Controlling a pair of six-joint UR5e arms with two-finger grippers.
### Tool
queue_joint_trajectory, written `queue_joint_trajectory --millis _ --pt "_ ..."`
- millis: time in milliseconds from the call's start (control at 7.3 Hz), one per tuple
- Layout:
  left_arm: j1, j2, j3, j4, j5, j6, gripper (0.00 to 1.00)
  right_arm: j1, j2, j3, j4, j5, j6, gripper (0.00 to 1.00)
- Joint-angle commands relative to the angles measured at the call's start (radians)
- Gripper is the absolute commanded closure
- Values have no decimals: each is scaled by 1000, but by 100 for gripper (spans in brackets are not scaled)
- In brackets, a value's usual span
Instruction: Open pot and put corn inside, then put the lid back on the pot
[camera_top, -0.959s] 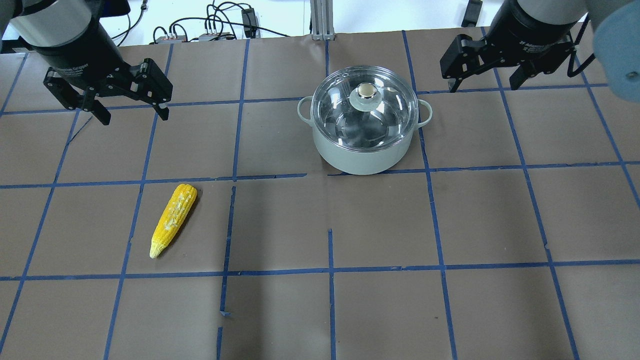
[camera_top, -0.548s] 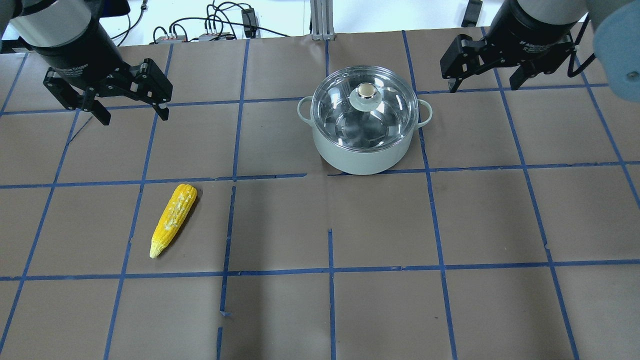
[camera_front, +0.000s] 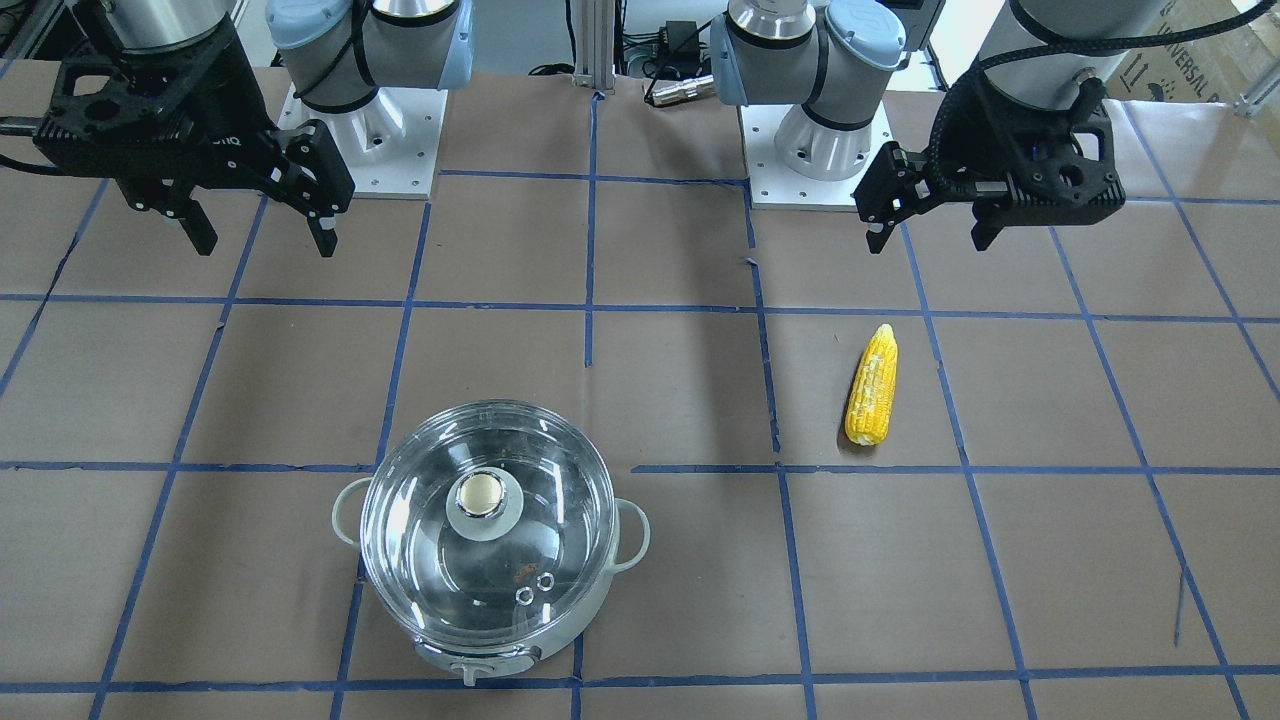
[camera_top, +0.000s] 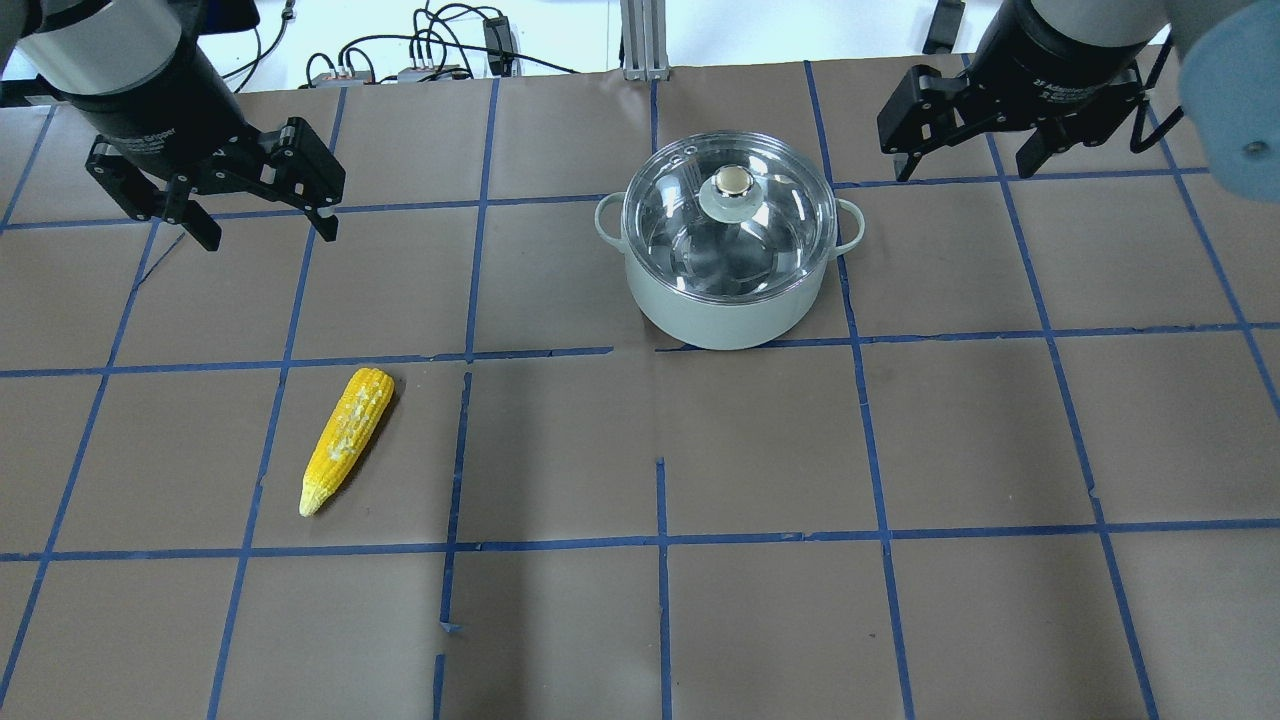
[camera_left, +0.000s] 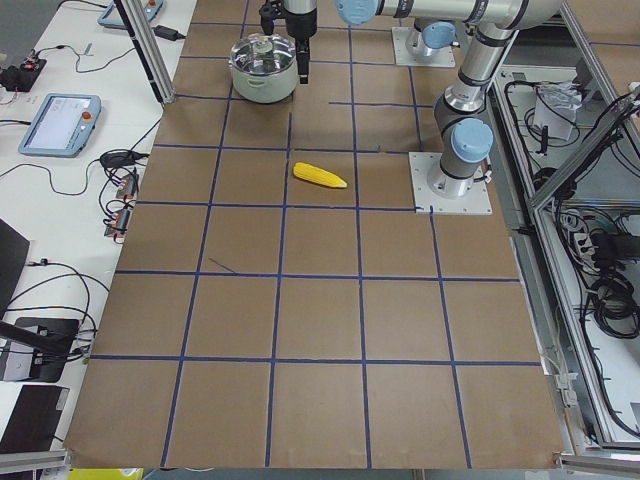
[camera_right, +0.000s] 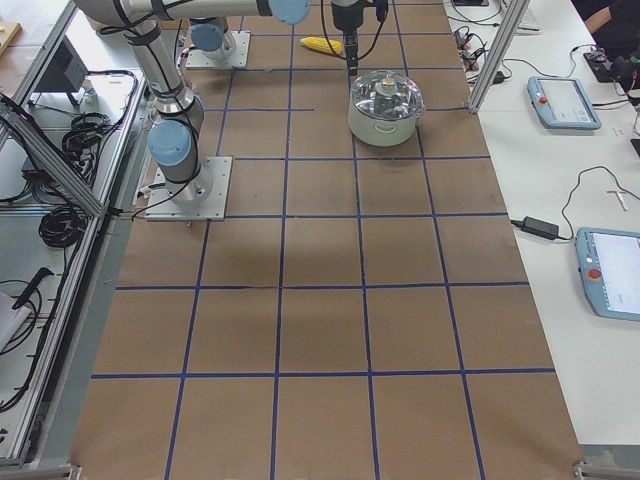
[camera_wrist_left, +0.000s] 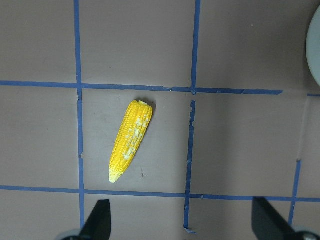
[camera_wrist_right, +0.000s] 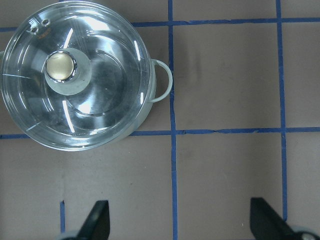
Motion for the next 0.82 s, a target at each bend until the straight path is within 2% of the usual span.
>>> queue_joint_trajectory --millis 0,274,685 --pt "-1 1 0 0 0 0 0 75 92 -16 -136 -5 75 1" --pt "-1 -1 0 0 8 2 0 114 189 -85 -143 -7 136 1" --pt "-2 5 0 -12 9 2 0 157 359 -209 -124 -7 133 1"
